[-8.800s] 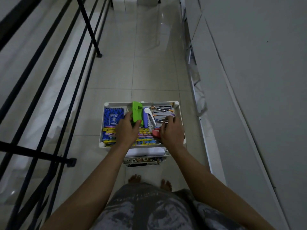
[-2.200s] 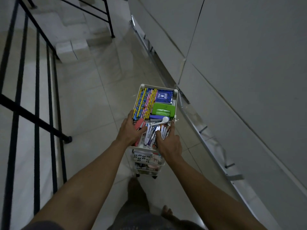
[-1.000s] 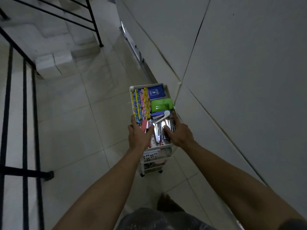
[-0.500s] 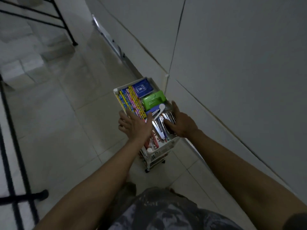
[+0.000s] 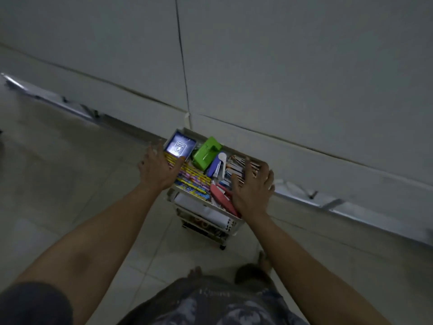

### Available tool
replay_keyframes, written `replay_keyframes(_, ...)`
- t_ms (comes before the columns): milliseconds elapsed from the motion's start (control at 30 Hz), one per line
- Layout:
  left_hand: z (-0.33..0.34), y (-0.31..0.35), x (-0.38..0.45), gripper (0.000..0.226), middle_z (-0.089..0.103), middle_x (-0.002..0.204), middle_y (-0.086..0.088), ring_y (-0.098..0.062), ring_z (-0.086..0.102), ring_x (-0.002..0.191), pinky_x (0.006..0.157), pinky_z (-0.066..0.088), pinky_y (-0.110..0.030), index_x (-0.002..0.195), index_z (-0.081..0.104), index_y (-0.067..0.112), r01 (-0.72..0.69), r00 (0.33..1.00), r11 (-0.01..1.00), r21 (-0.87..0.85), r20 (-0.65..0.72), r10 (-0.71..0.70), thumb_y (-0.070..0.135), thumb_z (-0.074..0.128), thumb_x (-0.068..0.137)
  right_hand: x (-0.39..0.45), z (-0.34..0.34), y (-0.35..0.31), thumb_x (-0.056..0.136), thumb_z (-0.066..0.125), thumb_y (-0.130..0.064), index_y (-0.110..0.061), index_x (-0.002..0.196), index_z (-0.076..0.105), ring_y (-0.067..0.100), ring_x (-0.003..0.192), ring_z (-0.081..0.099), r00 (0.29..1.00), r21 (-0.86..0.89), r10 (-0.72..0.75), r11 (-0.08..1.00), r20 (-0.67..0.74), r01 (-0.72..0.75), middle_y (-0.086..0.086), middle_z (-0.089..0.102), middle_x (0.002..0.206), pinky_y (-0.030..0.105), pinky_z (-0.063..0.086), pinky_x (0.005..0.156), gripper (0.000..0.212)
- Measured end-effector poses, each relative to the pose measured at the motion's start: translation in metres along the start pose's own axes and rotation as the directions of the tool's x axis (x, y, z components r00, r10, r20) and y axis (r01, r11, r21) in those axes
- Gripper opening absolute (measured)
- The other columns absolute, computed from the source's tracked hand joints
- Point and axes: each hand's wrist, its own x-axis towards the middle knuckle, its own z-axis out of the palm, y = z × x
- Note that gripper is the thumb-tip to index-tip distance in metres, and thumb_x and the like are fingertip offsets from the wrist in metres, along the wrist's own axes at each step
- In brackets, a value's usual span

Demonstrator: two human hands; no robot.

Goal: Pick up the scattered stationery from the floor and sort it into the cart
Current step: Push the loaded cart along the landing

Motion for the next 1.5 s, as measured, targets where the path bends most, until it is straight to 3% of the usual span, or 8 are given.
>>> replay_keyframes(133,-0.004,0.003,0.017,0.092,0.040,0.142,-0.022,-0.041,0.046,0.124,0.100,0.039,-0.049,0.150,0.019,0.013,-0.010,0.997,0.992,-0.124,0.074,0.019,0.069,0.048,0.083,-0.010,-0.006,-0.011,0.092,0.044,-0.057,-0.046,0.150,0.005,0.045,0.130,0.036,0.932,0.317,0.346,0.877,0.105,-0.361,0.021,0.007,0.156,0.049,0.035,0.104,0.071)
replay_keyframes(200,-0.007,0.003,0.029,0.097,0.044,0.141,-0.023,-0.042,0.047,0.123,0.100,0.041,-0.050,0.151,0.016,0.016,-0.021,0.992,0.993,-0.119,0.123,0.036,0.076,0.039,0.079,-0.009,-0.007,-0.015,0.094,0.042,-0.055,-0.052,0.147,-0.002,0.044,0.118,0.051,0.903,0.417,0.385,0.801,0.189,-0.429,0.026,0.027,0.149,0.045,0.040,0.099,0.069)
replay_keyframes(333,-0.003,0.004,0.035,0.092,0.045,0.142,-0.019,-0.041,0.048,0.123,0.099,0.041,-0.049,0.150,0.016,0.022,-0.032,0.984,0.985,-0.168,0.168,0.061,0.076,0.039,0.079,-0.010,-0.002,-0.011,0.094,0.043,-0.052,-0.046,0.149,-0.004,0.038,0.106,0.059,0.933,0.441,0.336,0.823,0.129,-0.358,0.021,0.062,0.119,0.040,0.044,0.089,0.072)
replay_keyframes(633,-0.002,0.016,0.024,0.072,0.062,0.113,-0.018,-0.038,0.059,0.103,0.080,0.047,-0.039,0.140,0.040,0.022,-0.036,0.999,0.977,-0.208,-0.011,0.034,0.066,0.051,0.083,0.021,-0.008,0.001,0.091,0.047,-0.058,-0.042,0.151,0.006,0.037,0.117,0.056,0.963,0.393,0.241,0.879,0.123,-0.270,0.016,0.057,0.133,0.038,0.044,0.094,0.075)
replay_keyframes(767,-0.003,0.035,0.015,0.067,0.061,0.117,-0.018,-0.037,0.058,0.106,0.081,0.045,-0.038,0.132,0.047,0.017,0.074,0.996,0.973,-0.217,-0.031,-0.083,0.062,0.055,0.084,0.047,-0.012,0.013,0.090,0.047,-0.057,-0.041,0.151,0.012,0.038,0.115,0.057,0.976,0.380,0.175,0.900,0.130,-0.212,0.017,0.061,0.127,0.039,0.045,0.093,0.072)
replay_keyframes(933,0.005,0.062,0.015,0.068,0.061,0.116,-0.018,-0.037,0.057,0.106,0.082,0.045,-0.038,0.133,0.047,0.018,0.109,0.992,0.962,-0.250,-0.035,-0.122,0.062,0.056,0.083,0.074,-0.023,0.031,0.092,0.050,-0.052,-0.036,0.151,0.020,0.038,0.114,0.058,0.986,0.398,0.118,0.904,0.119,-0.157,0.015,0.063,0.125,0.038,0.045,0.092,0.068)
replay_keyframes(1233,0.033,0.098,0.064,0.084,0.062,0.117,-0.011,-0.035,0.061,0.102,0.081,0.048,-0.040,0.143,0.028,0.038,-0.051,0.997,0.984,-0.171,0.042,0.059,0.083,0.041,0.074,0.089,-0.036,0.058,0.092,0.053,-0.050,-0.037,0.153,0.004,0.038,0.105,0.061,0.974,0.428,0.216,0.875,0.069,-0.225,0.019,0.063,0.123,0.034,0.046,0.085,0.079)
replay_keyframes(1500,0.043,0.109,0.076,0.082,0.059,0.117,-0.015,-0.036,0.058,0.104,0.081,0.046,-0.039,0.146,0.028,0.035,0.031,1.000,0.984,-0.174,0.011,-0.029,0.079,0.043,0.078,0.137,-0.043,0.060,0.091,0.054,-0.054,-0.036,0.153,0.003,0.037,0.115,0.057,0.980,0.414,0.132,0.892,0.148,-0.182,0.013,0.057,0.134,0.034,0.045,0.092,0.083)
